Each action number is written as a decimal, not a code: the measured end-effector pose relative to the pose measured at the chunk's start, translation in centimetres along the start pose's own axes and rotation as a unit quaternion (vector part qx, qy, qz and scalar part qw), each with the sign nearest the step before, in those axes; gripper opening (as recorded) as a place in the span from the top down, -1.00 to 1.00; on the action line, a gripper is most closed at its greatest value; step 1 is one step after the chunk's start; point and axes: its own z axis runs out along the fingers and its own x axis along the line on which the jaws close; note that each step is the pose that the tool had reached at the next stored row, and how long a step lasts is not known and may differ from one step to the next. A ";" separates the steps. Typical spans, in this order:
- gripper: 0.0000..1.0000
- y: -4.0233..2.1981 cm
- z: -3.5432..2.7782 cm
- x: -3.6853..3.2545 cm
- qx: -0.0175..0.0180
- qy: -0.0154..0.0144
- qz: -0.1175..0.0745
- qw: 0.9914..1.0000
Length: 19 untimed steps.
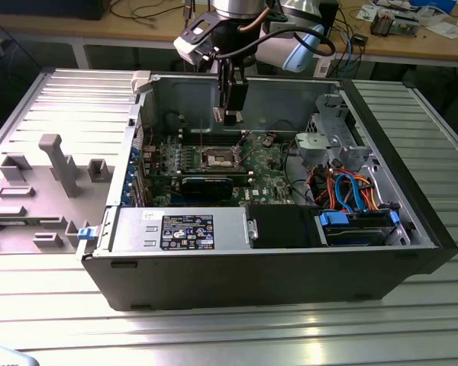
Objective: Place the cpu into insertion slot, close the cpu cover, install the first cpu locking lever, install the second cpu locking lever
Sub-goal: 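Place the cpu into insertion slot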
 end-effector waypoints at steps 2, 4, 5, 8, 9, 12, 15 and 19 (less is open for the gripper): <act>-0.09 0.00 0.00 0.00 0.000 0.000 0.001 1.000; -0.09 0.00 0.00 0.00 0.000 0.000 0.004 1.000; -0.09 0.00 0.00 0.00 0.000 0.000 0.004 1.000; -0.09 0.00 0.00 0.00 0.001 0.000 0.008 1.000; -0.09 0.00 0.00 0.00 0.001 0.000 0.010 1.000; -0.09 0.00 0.01 0.00 0.001 0.001 0.014 1.000; -0.09 0.01 0.05 0.00 0.001 0.011 0.017 1.000; -0.09 0.00 0.10 0.01 -0.001 0.029 0.019 0.999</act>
